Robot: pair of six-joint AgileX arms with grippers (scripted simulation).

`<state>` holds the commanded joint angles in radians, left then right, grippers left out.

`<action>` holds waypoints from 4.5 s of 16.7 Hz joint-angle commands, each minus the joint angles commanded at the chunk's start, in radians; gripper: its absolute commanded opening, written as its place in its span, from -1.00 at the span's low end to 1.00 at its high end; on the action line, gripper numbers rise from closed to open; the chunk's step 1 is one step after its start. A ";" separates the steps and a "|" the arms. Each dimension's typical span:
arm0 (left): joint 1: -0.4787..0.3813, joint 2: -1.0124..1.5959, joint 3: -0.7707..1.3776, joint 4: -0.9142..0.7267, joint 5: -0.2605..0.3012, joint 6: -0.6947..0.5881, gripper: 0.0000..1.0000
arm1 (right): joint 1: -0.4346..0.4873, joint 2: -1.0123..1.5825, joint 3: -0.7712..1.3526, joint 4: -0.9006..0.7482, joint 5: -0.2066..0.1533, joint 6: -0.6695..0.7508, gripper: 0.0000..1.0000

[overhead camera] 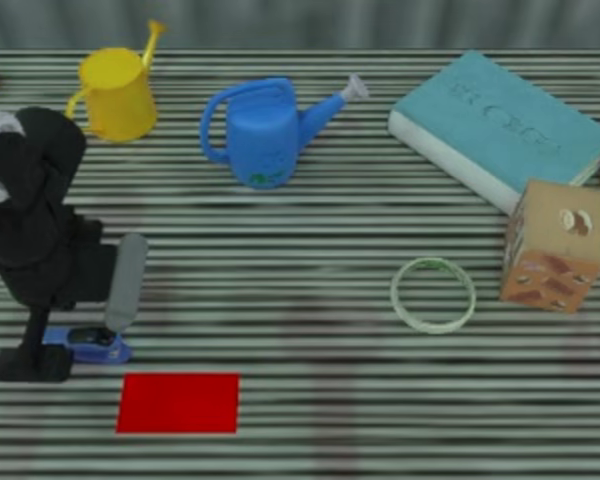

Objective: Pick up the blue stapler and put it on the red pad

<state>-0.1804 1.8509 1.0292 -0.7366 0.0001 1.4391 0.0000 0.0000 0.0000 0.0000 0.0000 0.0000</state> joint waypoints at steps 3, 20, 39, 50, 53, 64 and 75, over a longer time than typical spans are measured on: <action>0.000 0.040 -0.045 0.077 0.000 0.002 1.00 | 0.000 0.000 0.000 0.000 0.000 0.000 1.00; 0.000 0.043 -0.048 0.081 0.000 0.002 -0.96 | 0.000 0.000 0.000 0.000 0.000 0.000 1.00; 0.015 -0.103 0.139 -0.268 0.000 -0.001 -1.00 | 0.000 0.000 0.000 0.000 0.000 0.000 1.00; -0.077 -0.158 0.168 -0.338 0.001 -0.101 -1.00 | 0.000 0.000 0.000 0.000 0.000 0.000 1.00; -0.179 -0.183 0.164 -0.361 0.003 -0.221 -1.00 | 0.000 0.000 0.000 0.000 0.000 0.000 1.00; -0.334 -0.215 0.158 -0.393 0.005 -0.398 -1.00 | 0.000 0.000 0.000 0.000 0.000 0.000 1.00; -0.347 -0.062 -0.081 0.001 0.005 -0.409 -1.00 | 0.000 0.000 0.000 0.000 0.000 0.000 1.00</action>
<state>-0.5277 1.7887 0.9487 -0.7352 0.0052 1.0305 0.0000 0.0000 0.0000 0.0000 0.0000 0.0000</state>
